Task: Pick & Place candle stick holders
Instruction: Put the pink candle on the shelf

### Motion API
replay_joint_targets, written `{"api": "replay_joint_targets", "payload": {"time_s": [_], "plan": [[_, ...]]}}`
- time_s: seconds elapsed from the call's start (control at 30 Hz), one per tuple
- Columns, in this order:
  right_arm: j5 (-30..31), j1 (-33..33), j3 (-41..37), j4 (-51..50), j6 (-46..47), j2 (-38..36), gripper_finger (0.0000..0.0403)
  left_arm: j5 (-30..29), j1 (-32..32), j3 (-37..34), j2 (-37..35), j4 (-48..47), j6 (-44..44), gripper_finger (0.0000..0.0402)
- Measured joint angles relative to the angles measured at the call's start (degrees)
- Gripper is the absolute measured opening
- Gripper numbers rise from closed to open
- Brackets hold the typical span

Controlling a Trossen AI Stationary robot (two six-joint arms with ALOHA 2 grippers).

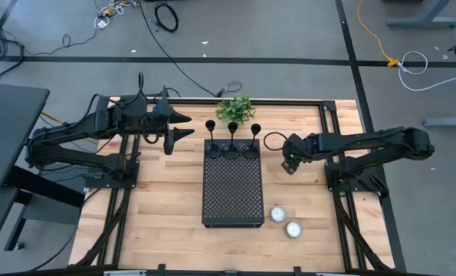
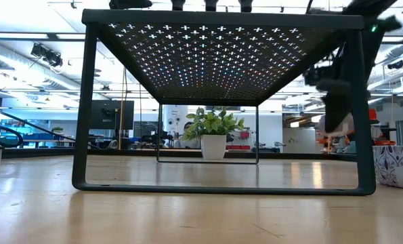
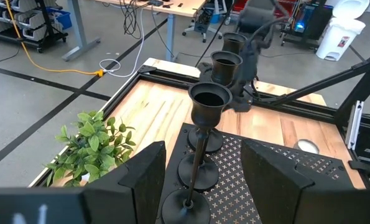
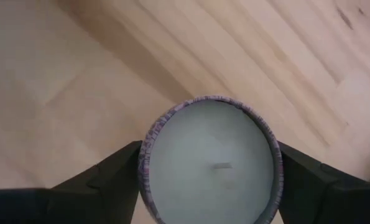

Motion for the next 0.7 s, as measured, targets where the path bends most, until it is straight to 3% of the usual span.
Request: {"api": "replay_joint_targets", "payload": {"time_s": [0.17, 0.4, 0.7], "plan": [[-2.2, 5.1, 4.9, -5.2, 2.3, -2.4, 0.0286, 0.0, 0.0, 0.0, 0.0, 0.0, 0.0, 0.0209], [-4.7, 13.7, 10.8, -5.2, 5.0, -4.3, 0.0286, 0.0, 0.0, 0.0, 0.0, 0.0, 0.0, 0.0209], [-4.7, 26.5, 13.3, 10.4, 5.3, -4.3, 0.0286, 0.0, 0.0, 0.0, 0.0, 0.0, 0.0, 0.0209]]}}
